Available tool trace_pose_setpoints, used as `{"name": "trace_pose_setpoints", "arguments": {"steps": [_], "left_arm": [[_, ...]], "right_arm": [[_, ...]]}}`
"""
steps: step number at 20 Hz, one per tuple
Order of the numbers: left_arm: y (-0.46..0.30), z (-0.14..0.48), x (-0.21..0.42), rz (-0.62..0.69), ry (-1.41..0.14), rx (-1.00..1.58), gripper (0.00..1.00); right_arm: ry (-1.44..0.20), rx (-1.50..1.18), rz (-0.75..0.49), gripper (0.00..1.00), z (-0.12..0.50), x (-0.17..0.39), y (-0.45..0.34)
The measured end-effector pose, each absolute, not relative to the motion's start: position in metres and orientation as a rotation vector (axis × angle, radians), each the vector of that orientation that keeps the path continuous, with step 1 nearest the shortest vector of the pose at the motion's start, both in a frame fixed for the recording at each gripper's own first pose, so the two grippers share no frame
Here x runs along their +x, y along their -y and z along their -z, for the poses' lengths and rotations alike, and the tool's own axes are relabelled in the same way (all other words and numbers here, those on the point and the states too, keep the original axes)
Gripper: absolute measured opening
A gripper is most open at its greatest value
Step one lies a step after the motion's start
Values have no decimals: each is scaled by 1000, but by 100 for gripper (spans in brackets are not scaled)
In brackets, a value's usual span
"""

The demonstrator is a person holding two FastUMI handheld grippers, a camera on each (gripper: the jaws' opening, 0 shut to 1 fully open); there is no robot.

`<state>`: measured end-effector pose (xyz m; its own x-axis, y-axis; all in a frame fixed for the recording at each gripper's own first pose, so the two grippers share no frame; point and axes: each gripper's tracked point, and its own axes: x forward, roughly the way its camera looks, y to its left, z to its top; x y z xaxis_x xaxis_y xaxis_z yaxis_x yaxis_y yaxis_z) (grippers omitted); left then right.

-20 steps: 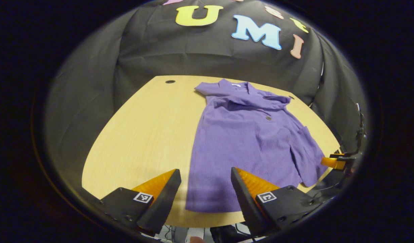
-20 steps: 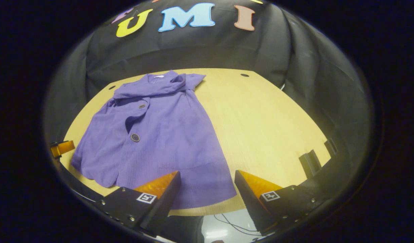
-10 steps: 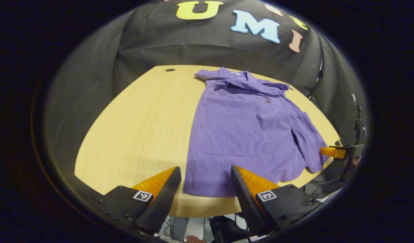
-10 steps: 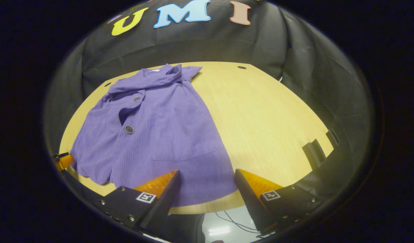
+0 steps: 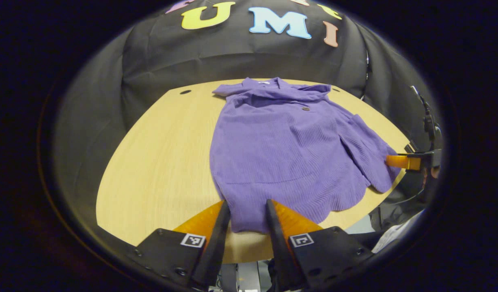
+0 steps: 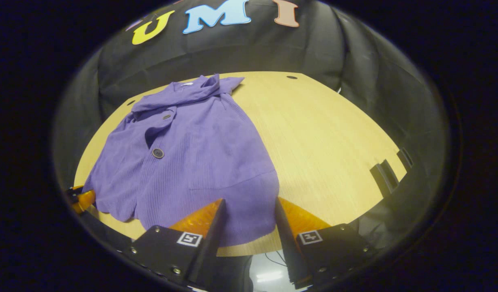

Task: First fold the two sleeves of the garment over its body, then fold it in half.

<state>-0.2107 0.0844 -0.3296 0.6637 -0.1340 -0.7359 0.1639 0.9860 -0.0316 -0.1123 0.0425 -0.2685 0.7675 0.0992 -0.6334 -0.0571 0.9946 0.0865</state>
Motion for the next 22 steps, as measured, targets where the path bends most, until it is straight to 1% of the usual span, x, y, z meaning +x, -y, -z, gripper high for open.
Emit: {"name": "trace_pose_setpoints", "arguments": {"steps": [1, 3, 4, 5, 6, 7, 8, 11, 16, 22], "left_arm": [[-83, 330, -211, 175, -829, 30, 55], [-80, 329, -209, 180, -830, 23, 37], [-79, 330, -208, 180, -832, 16, 24], [-78, 329, -208, 185, -839, 17, 17], [-77, 329, -208, 175, -842, 10, 17], [-76, 329, -209, 166, -851, -17, 10], [-73, 327, -207, 179, -860, -50, 10], [-69, 312, -207, 196, -854, -139, 10], [-59, 269, -194, 244, -782, -182, 10], [-42, 189, -140, 288, -656, -269, 10]], "right_arm": [[-698, 54, -87, 70, 269, -112, -42], [-700, 54, -108, 70, 266, -109, -47], [-703, 91, -78, 44, 269, -104, -46], [-708, 113, -73, 18, 268, -106, -45], [-713, 123, -78, 20, 268, -106, -47], [-704, 141, -66, 20, 261, -105, -50], [-719, 151, -82, 7, 262, -107, -54], [-714, 203, -102, 8, 253, -108, -53], [-629, 295, -137, 7, 201, -104, -57], [-502, 312, -207, 7, 122, -73, -62]]}}
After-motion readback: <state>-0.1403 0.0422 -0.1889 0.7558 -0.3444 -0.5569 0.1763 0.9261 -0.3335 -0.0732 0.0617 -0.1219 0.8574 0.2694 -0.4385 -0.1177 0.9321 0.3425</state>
